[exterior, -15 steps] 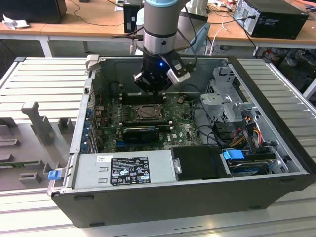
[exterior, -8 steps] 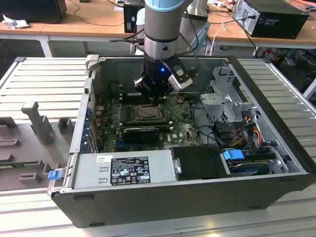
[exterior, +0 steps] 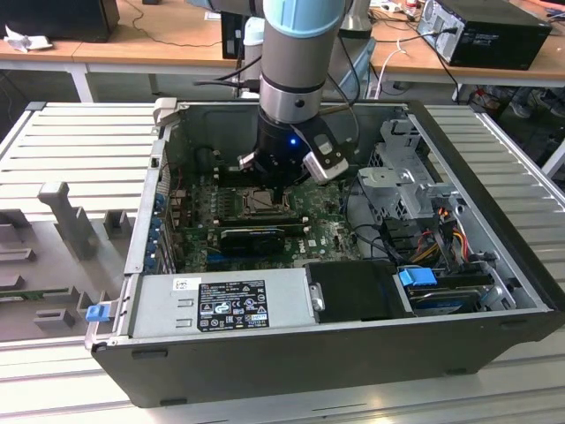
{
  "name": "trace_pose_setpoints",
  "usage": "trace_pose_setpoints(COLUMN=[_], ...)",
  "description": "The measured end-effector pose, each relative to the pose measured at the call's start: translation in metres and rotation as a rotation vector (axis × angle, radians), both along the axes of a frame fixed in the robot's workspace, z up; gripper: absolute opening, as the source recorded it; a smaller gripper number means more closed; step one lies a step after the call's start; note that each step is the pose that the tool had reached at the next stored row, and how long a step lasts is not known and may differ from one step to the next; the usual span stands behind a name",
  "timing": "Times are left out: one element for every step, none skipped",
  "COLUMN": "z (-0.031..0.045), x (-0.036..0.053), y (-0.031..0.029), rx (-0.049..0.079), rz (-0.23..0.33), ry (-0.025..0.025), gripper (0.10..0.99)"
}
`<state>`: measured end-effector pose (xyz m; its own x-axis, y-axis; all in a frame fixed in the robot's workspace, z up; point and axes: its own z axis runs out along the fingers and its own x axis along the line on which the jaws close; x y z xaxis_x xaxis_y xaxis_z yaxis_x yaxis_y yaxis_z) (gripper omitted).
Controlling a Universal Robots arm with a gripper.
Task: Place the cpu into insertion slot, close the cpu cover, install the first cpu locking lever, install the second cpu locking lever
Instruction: 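Install the second cpu locking lever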
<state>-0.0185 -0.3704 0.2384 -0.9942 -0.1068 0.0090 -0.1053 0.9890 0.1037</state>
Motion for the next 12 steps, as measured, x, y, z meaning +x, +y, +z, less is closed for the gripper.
trace_pose_setpoints(z=[-0.0002,-0.0006,-0.0007,-0.0009,-0.0014,-0.0017,-0.0022,-0.0032,-0.004,-0.0052,-0.0065,-0.008], x=[-0.0031,-0.0085,-0.0125,-0.015,-0.0217,-0.024,-0.0268,-0.0292,-0.0297,-0.0301,-0.0305,-0.0307], y=[-0.0022,-0.0049,-0.0066,-0.0078,-0.0107,-0.0122,-0.0145,-0.0172,-0.0177,-0.018,-0.018,-0.018], rx=[0.009,0.022,0.027,0.03,0.036,0.039,0.043,0.053,0.058,0.063,0.067,0.069], rz=[0.0,0.0,0.0,0.0,0.0,0.0,0.0,0.001,0.001,0.001,0.001,0.002], ry=[0.0001,0.0,0.0,0.0,0.0001,0.0001,0.0001,0.0001,0.0001,0.0001,0.0,-0.0001], gripper=[0.106,0.106,0.106,0.106,0.106,0.106,0.106,0.106,0.106,0.106,0.106,0.106])
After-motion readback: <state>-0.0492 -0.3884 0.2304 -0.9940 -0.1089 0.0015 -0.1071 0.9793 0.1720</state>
